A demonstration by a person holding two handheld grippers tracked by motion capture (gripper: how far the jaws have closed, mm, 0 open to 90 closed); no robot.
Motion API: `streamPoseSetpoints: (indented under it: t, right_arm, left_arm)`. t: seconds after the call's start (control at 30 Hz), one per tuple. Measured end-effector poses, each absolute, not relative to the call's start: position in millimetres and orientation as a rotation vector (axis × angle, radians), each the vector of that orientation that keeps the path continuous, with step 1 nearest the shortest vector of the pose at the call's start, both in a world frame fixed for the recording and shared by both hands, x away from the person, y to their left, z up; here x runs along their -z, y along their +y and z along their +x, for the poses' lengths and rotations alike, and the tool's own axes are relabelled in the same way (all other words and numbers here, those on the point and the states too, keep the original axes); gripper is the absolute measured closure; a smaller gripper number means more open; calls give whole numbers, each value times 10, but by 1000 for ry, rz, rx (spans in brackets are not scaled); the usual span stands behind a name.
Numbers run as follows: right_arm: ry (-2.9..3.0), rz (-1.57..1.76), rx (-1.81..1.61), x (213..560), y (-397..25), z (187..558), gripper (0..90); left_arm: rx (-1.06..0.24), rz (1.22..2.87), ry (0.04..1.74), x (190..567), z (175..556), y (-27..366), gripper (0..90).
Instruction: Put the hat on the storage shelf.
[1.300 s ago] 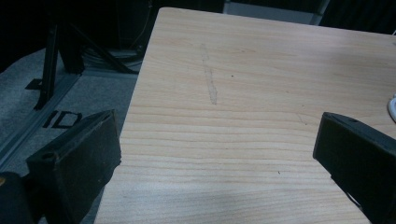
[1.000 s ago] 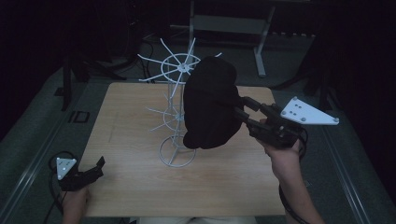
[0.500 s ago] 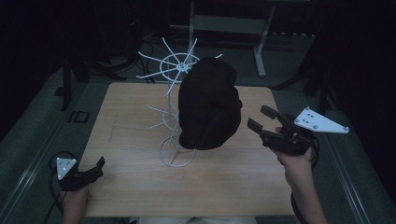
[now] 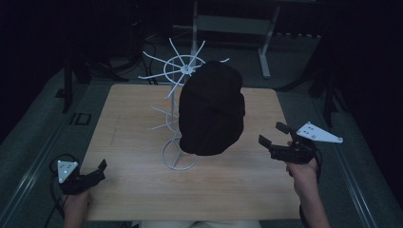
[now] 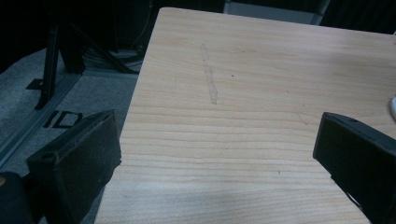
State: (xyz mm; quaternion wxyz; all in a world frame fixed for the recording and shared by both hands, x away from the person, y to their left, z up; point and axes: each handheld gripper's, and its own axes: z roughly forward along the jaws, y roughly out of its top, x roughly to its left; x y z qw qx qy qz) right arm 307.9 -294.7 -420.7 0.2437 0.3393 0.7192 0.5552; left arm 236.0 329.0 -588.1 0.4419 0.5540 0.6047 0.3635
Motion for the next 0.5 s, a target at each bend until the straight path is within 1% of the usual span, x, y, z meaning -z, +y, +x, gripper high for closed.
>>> streamPoseSetpoints:
  t: [0.2, 0.33, 0.5]
  right_arm:
    - [1975, 965, -1466, 4565, -3057, 3167, 121]
    - [1976, 1043, -1350, 4815, -3133, 3251, 129]
    - [1940, 1143, -1309, 5088, -3311, 3329, 130]
  left_arm:
    - [-900, 1372, 1501, 5881, 2362, 3290, 14]
    - [-901, 1375, 1499, 5881, 2360, 3290, 14]
    - [-900, 1375, 1500, 5881, 2362, 3290, 14]
